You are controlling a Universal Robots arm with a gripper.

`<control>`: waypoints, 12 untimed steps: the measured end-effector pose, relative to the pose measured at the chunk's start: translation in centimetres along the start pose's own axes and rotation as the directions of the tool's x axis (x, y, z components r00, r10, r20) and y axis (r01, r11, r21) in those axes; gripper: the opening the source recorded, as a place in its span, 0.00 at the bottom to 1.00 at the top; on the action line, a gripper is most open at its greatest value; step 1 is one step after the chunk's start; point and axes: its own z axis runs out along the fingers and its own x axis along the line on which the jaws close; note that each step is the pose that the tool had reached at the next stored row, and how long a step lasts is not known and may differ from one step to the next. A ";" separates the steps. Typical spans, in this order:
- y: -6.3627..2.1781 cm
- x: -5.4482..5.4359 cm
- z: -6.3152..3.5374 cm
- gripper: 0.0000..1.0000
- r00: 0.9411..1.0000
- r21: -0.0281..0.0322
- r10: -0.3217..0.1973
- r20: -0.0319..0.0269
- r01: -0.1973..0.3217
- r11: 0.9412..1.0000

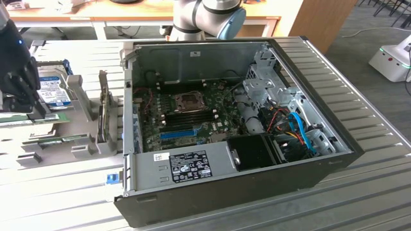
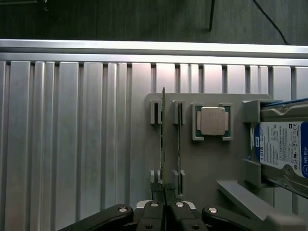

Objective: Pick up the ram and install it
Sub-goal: 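Pick up the ram and move it above insertion slot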

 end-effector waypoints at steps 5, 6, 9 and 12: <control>0.06 0.0 -1.18 0.12 1.000 0.000 0.000 0.000 0.000 1.000; 0.06 0.0 -1.42 0.12 1.000 0.000 0.000 0.000 0.000 1.000; 0.10 0.0 -2.15 0.12 1.000 0.000 0.000 0.000 0.000 1.000; 0.13 -0.1 -2.87 0.12 1.000 0.000 0.000 0.000 0.000 1.000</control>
